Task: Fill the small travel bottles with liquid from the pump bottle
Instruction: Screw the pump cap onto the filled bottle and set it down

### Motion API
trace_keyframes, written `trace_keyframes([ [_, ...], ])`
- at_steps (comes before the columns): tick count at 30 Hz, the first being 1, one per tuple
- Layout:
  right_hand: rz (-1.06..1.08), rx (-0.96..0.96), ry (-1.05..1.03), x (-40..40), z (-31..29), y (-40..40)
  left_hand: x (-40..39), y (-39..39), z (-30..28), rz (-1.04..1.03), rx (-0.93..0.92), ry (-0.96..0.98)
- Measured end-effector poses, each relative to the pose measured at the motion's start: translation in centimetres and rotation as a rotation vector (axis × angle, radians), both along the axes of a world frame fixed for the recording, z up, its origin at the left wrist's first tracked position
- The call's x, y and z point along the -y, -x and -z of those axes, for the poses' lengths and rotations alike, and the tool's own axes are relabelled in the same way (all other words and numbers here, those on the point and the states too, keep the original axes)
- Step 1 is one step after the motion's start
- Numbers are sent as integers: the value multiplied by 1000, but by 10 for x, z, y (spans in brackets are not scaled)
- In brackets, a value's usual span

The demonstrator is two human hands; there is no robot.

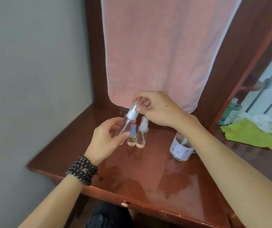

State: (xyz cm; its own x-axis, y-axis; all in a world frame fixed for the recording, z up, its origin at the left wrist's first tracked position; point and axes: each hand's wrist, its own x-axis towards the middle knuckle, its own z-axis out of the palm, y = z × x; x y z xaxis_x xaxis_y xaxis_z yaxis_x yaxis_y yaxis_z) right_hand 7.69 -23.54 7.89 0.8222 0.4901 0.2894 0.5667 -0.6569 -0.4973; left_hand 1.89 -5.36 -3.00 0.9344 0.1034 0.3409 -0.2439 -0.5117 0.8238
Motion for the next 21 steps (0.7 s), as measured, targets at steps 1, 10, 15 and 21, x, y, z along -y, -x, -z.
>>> trace_keyframes([
  [1,14,-6,8,14,-2,6,13,-1,-3,46,1,14],
  [10,165,-49,27,117,12,32,104,-8,-4,244,-43,-97],
  [15,224,-30,-24,152,26,39,132,-14,-5,368,-75,-156],
  [21,207,-26,-46,175,29,41,131,-19,9,424,-196,-174],
])
